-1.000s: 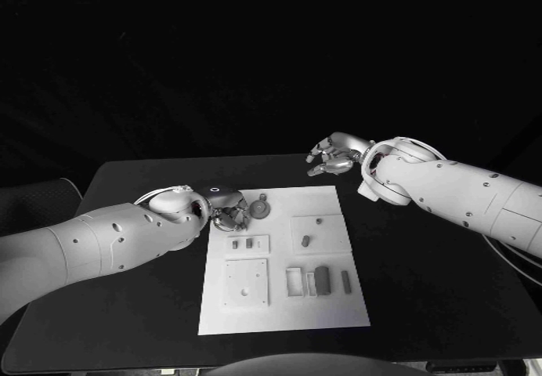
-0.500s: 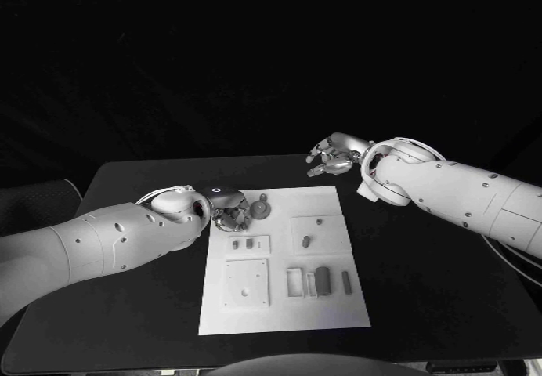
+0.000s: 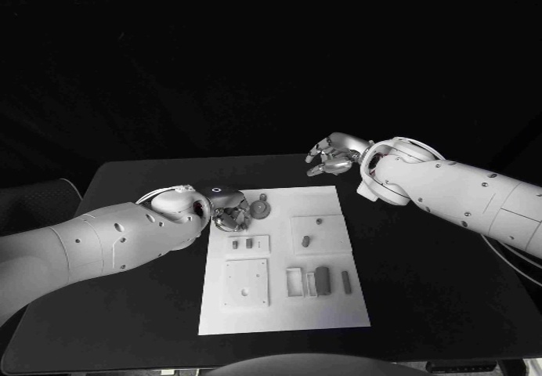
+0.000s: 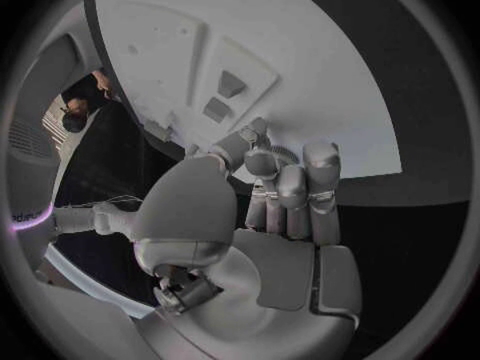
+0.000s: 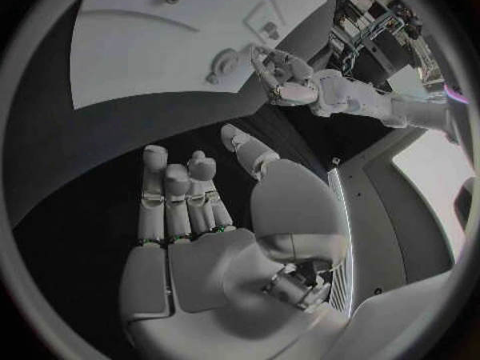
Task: Assemble the parts on the task board
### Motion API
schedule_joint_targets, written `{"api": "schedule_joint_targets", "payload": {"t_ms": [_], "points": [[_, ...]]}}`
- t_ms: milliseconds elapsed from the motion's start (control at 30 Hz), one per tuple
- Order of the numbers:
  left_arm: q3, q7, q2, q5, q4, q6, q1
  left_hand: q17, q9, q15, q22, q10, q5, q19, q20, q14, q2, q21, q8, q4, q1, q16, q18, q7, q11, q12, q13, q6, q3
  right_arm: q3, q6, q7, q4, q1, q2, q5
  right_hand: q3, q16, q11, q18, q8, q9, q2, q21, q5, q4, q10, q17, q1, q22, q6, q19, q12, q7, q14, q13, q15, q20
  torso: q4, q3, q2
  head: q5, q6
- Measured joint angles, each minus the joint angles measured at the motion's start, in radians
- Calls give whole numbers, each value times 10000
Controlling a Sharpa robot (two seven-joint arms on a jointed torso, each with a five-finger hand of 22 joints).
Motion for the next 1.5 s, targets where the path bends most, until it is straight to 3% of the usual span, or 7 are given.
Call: {"api": "schedule_joint_targets", "payload": {"t_ms": [833,933,1167,1500], "points": [[-7,57,4,-13,50,63,-15,1,7,17,-1,0,-2,0,0,-16,-24,0,36,-13,-2,0,2,-14,0,0,-34,14,9,0,2,0,4,0,-4,0,0,0,-14,-61,0,-8,0,0,0,0,18,1,0,-1,19,-2,0,24,10,-10,-7,2,-1,-1,1,6,-7],[-4,52,11,-12,37,101,-13,1,10,17,5,1,-2,0,0,-17,-25,0,35,-13,-1,-22,1,-13,-1,0,-48,13,9,0,2,0,6,0,-4,0,0,0,6,1,0,-8,0,0,0,0,-2,1,0,-1,1,-2,0,43,17,-10,-13,2,-2,2,1,5,-6],[1,26,37,18,5,224,-5,1,-50,72,6,96,-1,0,0,35,-421,0,-196,33,-81,-39,1,231,90,-47,-102,-230,55,0,2,0,14,0,-23,0,0,20,22,26,0,-7,0,0,0,0,-16,1,0,-1,-1,-3,0,44,17,-10,-13,3,-1,2,1,-1,-22],[5,3,26,61,20,373,-4,2,-176,174,5,84,-40,0,1,54,-653,-39,-370,75,-78,-77,-6,415,202,-85,-143,-414,95,0,1,0,26,0,-45,0,0,42,22,29,0,-6,0,0,0,0,-15,1,0,-1,-1,-3,0,41,15,-9,-11,4,1,2,1,0,-30]]}}
